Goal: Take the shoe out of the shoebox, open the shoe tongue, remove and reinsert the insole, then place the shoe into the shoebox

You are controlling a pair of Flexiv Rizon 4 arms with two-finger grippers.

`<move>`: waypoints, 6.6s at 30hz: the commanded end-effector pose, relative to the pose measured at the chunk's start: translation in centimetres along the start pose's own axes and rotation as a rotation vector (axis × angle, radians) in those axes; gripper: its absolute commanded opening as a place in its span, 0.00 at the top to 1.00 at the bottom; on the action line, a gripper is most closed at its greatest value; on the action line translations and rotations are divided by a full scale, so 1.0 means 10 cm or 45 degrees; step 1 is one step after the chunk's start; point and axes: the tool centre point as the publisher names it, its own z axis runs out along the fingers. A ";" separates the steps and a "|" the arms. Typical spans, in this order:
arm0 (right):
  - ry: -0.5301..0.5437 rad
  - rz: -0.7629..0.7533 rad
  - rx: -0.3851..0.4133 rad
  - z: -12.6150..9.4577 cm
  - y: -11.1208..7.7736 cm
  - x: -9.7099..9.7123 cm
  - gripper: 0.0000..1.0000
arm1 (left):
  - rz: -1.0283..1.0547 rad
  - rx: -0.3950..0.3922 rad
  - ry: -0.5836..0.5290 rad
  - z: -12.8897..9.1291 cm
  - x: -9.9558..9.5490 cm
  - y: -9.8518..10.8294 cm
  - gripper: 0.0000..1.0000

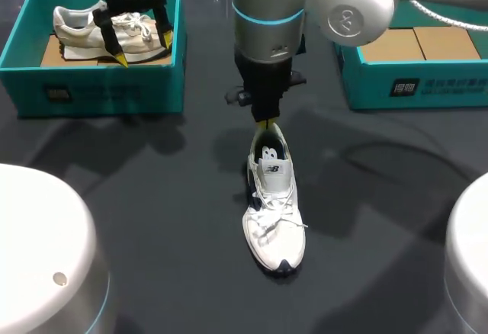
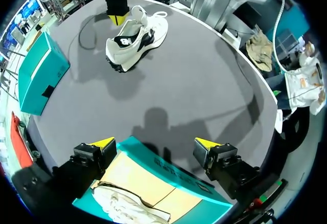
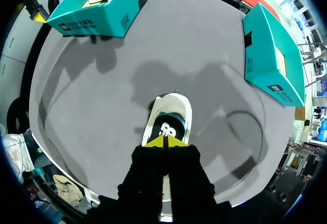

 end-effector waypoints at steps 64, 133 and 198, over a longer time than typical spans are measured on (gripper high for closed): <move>-0.420 0.049 -0.049 1.14 -0.24 -0.26 1.00 | 0.001 0.042 -0.003 0.01 0.03 0.15 0.00; -0.104 0.264 0.238 0.65 -0.58 0.10 0.00 | 0.001 0.042 -0.003 0.01 0.03 0.15 0.00; -0.059 0.204 0.167 0.70 -0.65 -0.02 0.84 | 0.001 0.042 -0.003 0.01 0.03 0.15 0.00</move>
